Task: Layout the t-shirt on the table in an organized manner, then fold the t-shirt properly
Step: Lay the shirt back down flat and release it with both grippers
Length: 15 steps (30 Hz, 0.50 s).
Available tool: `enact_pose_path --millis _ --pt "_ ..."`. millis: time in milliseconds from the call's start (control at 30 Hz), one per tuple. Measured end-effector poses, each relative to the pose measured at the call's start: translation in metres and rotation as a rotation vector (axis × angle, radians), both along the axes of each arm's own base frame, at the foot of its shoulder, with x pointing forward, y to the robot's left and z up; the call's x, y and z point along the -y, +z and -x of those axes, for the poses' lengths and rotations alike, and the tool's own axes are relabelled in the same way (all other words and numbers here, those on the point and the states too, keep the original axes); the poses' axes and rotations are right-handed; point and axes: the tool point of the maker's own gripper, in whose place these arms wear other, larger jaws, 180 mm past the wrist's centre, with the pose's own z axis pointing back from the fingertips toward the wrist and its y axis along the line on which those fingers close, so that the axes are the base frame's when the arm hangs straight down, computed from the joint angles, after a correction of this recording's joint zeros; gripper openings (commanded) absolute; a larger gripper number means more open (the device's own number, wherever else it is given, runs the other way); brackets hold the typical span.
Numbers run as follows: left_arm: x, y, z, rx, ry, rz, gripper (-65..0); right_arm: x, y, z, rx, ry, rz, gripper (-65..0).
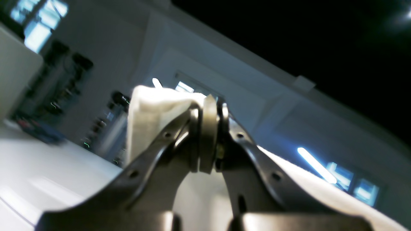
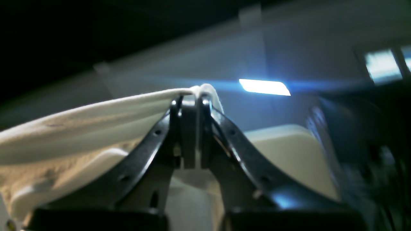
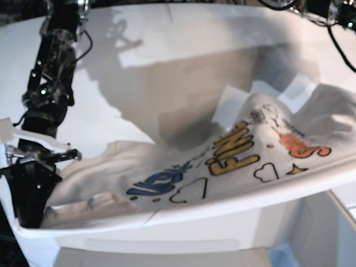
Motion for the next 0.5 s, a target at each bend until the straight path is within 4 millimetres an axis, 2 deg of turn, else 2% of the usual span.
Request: enact_pose_path --millis 67,200,267,333,400,500 --pt "-0.006 0.008 0.011 0.014 0.037 -0.022 -65.0 -0.001 0.011 0.008 0.065 0.002 -0.006 -65.0" --pt "-0.006 0.014 0.015 0.023 0.044 -0.041 -65.0 0.002 0.023 0.014 0.134 -0.003 -0.05 -65.0" --pt "-0.006 0.018 0.015 0.023 0.046 -0.051 -65.0 0.001 0.027 0.014 0.14 -0.002 -0.048 -65.0" --pt "-0.006 0.018 0.013 0.021 0.04 -0.052 -65.0 -0.003 0.022 0.002 0.067 0.011 -0.031 -65.0" --pt "0.002 0.01 -0.009 -0.004 -0.031 -0.03 -65.0 -0.009 0.004 -0.024 -0.092 0.026 0.002 -65.0" --pt "0.02 -0.019 -0.062 -0.104 -0.18 0.034 -65.0 -0.007 -0.03 -0.062 -0.289 0.027 0.008 -65.0"
